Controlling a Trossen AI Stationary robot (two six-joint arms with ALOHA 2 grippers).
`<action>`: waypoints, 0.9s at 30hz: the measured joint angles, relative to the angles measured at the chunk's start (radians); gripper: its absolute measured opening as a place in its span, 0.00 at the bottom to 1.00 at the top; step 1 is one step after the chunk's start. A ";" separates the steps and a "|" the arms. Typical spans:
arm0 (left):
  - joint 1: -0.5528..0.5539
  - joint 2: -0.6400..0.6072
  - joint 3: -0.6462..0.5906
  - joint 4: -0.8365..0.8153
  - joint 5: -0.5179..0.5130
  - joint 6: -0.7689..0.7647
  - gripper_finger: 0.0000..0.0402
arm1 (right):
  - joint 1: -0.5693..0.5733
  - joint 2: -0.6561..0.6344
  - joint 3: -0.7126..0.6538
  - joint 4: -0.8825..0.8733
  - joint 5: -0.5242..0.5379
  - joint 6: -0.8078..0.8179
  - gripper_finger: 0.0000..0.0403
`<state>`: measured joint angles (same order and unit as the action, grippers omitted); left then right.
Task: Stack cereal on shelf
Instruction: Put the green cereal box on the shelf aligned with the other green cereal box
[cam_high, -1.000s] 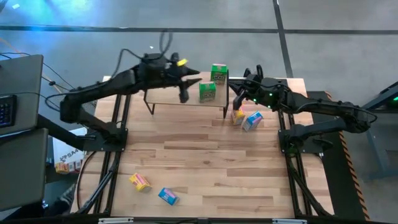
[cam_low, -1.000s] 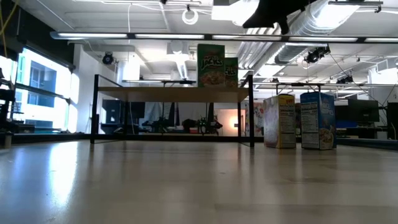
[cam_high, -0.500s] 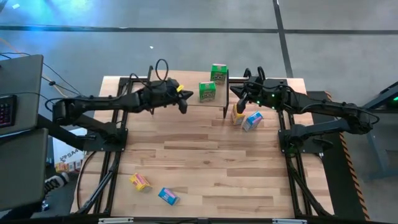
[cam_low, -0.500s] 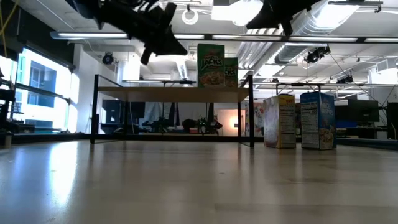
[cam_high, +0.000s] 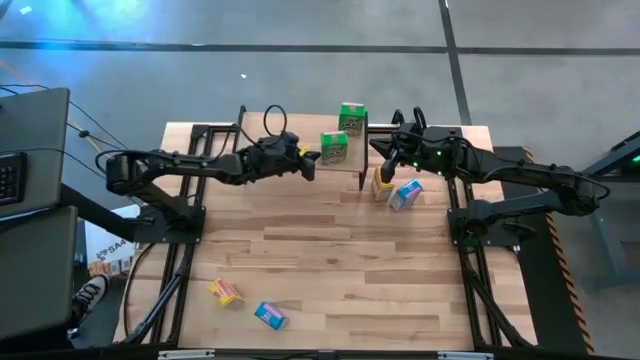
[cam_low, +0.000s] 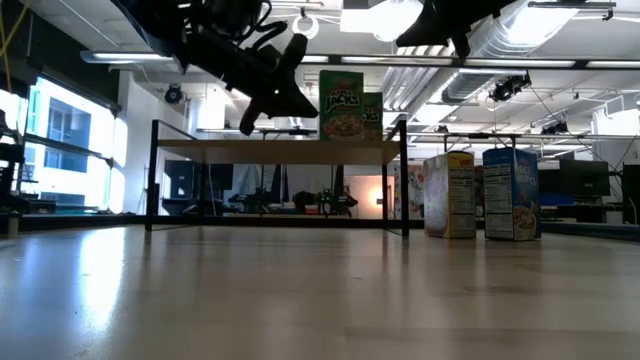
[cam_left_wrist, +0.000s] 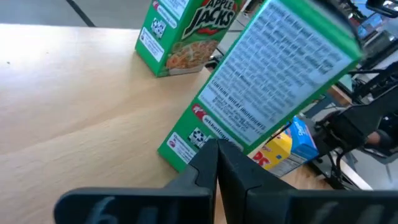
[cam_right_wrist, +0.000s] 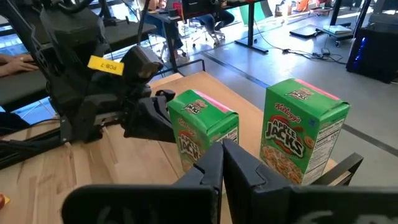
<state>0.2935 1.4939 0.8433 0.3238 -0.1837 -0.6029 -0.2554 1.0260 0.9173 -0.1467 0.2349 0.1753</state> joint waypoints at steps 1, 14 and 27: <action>0.000 0.005 0.000 0.001 0.000 -0.004 0.00 | 0.000 0.000 0.000 0.000 0.000 0.000 0.00; 0.000 0.071 0.012 0.088 -0.026 -0.035 0.00 | 0.000 0.000 0.000 0.000 0.000 0.000 0.00; -0.014 0.070 0.117 -0.067 -0.064 -0.161 0.00 | 0.000 0.000 0.000 0.000 0.001 0.000 0.00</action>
<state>0.2790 1.5642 0.9600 0.2571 -0.2478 -0.7635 -0.2554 1.0264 0.9173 -0.1467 0.2356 0.1749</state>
